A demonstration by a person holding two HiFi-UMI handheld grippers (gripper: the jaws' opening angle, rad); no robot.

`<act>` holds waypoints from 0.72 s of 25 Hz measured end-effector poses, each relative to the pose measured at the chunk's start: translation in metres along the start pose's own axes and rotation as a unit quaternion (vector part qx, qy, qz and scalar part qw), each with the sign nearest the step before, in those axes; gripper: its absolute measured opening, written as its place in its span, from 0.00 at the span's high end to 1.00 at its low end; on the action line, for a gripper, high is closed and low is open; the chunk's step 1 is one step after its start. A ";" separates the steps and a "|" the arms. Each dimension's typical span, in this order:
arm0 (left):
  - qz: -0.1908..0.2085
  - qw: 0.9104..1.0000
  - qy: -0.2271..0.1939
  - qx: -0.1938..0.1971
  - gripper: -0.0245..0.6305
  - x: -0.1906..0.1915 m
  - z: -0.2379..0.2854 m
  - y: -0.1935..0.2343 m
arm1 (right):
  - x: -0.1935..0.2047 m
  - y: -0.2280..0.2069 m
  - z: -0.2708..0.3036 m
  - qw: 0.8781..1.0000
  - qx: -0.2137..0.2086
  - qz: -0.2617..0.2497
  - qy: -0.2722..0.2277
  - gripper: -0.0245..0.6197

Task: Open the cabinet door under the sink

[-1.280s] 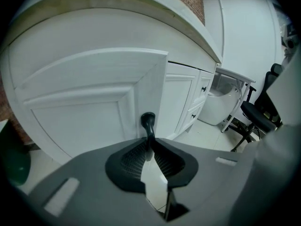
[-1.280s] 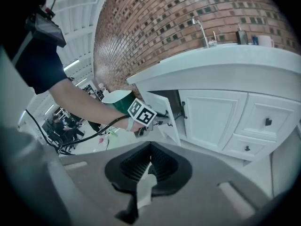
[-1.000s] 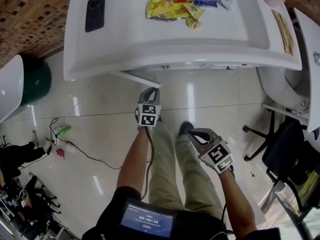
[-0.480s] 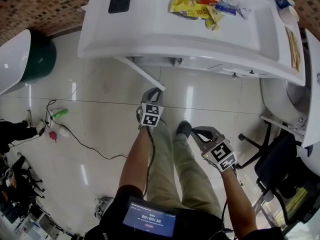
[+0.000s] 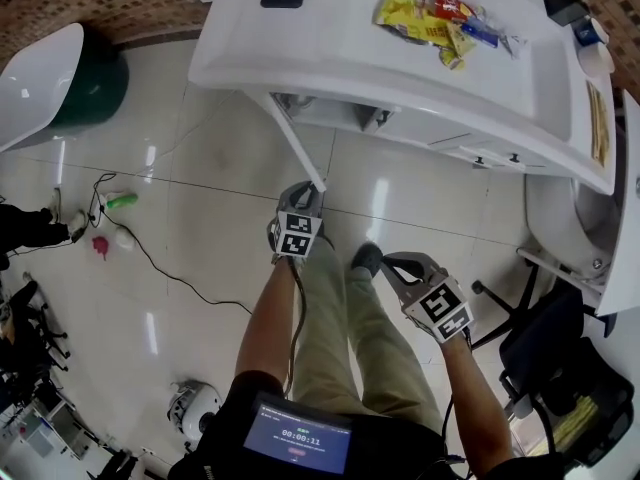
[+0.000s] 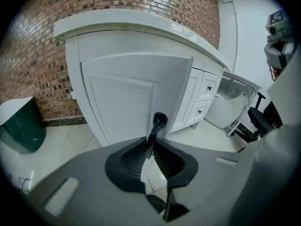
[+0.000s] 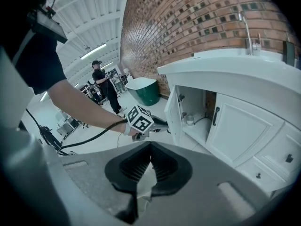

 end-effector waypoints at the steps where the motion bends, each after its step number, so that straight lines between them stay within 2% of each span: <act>1: -0.005 1.000 0.002 -0.006 0.87 0.003 -0.004 0.003 | 0.000 0.002 0.001 1.000 -0.003 -0.003 0.001 0.98; 12: -0.048 0.996 0.017 -0.067 0.89 0.045 -0.048 0.048 | 0.011 0.029 0.024 0.999 -0.033 -0.018 0.022 0.98; 18: -0.045 0.995 0.027 -0.081 0.90 0.055 -0.060 0.066 | 0.011 0.039 0.030 0.998 -0.042 -0.026 0.028 0.98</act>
Point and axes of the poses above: the fingertips, and each gripper's own axes: z forward along the fingers, y to its left, x out of its underside, the point moved 10 cm from there along -z, backward along the fingers, and after that the axes turned 9 degrees about z, right-handed, at the moved point
